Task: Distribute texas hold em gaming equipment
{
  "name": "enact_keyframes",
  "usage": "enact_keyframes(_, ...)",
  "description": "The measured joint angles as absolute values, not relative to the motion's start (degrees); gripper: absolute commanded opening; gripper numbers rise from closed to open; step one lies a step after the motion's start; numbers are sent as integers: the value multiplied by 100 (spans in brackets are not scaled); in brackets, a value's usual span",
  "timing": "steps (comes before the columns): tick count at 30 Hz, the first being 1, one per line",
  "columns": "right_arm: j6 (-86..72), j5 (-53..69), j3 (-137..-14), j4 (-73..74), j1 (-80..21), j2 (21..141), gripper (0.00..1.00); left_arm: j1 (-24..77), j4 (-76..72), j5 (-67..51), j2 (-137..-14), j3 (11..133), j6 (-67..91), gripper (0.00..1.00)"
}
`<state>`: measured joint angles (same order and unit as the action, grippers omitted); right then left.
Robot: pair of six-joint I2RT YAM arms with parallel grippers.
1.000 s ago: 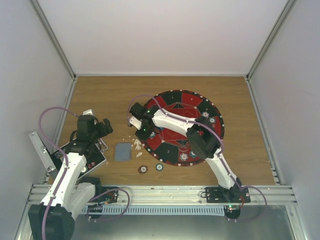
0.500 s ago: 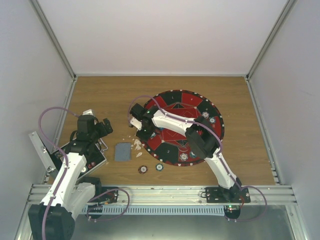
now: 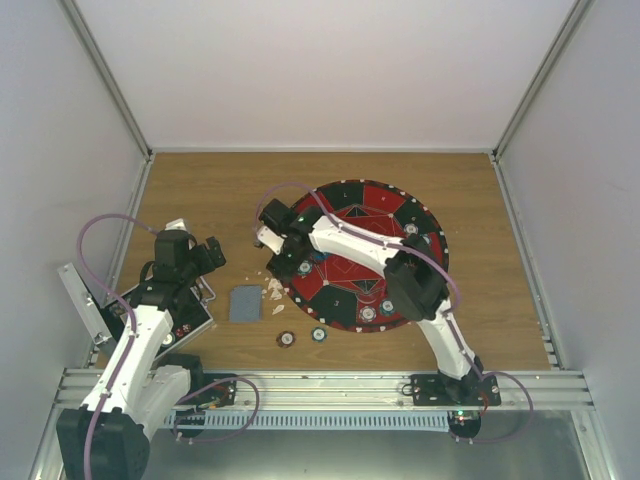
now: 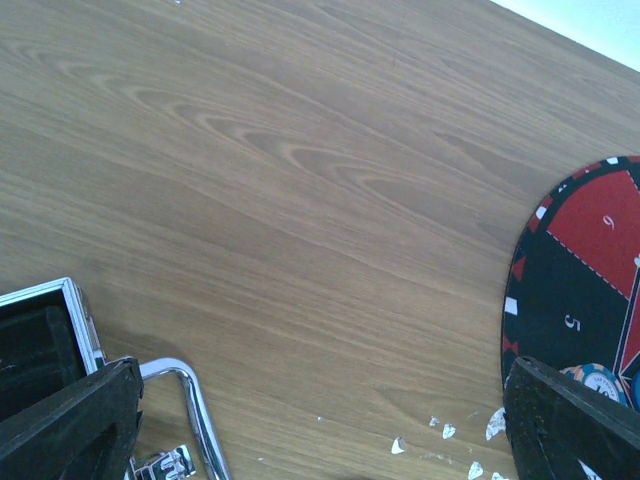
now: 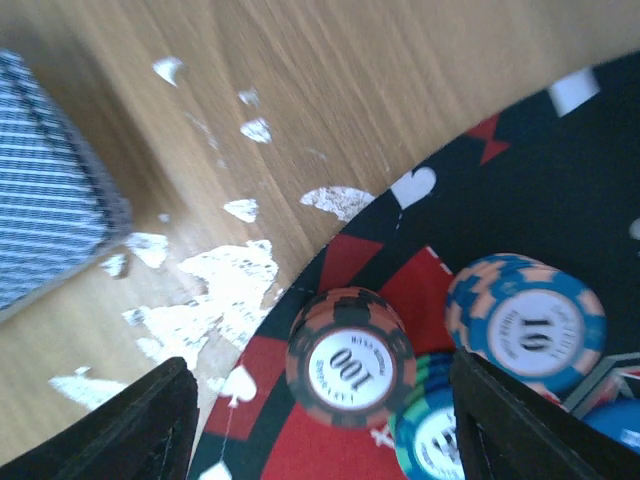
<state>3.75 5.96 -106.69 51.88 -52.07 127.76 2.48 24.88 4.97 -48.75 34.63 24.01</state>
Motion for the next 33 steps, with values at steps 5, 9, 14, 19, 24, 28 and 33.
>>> enact_keyframes(5, 366, 467, -10363, 5103, -5417, 11922, 77, 248, 2486, 489, -4915, 3454, 2399, 99)
enact_keyframes(9, 416, 534, -9334, 4746, -5846, 11089, 77, 248, 2484, 449, -4969, 3448, 2397, 99)
enact_keyframes(14, 386, 657, -8167, 4493, -6342, 10995, 77, 248, 2480, 397, -5111, 3448, 2388, 99)
enact_keyframes(19, 187, 652, -7679, 4311, -6560, 11028, 77, 266, 2475, 344, -5223, 3448, 2375, 99)
enact_keyframes(24, -30, 701, -7500, 3951, -6716, 11024, 77, 329, 2473, 307, -5234, 3448, 2355, 99)
enact_keyframes(28, -97, 784, -7352, 3800, -6888, 11024, 77, 381, 2471, 294, -5236, 3448, 2353, 99)
enact_keyframes(33, -233, 764, -7293, 3734, -7054, 11026, 76, 451, 2469, 285, -5275, 3448, 2353, 99)
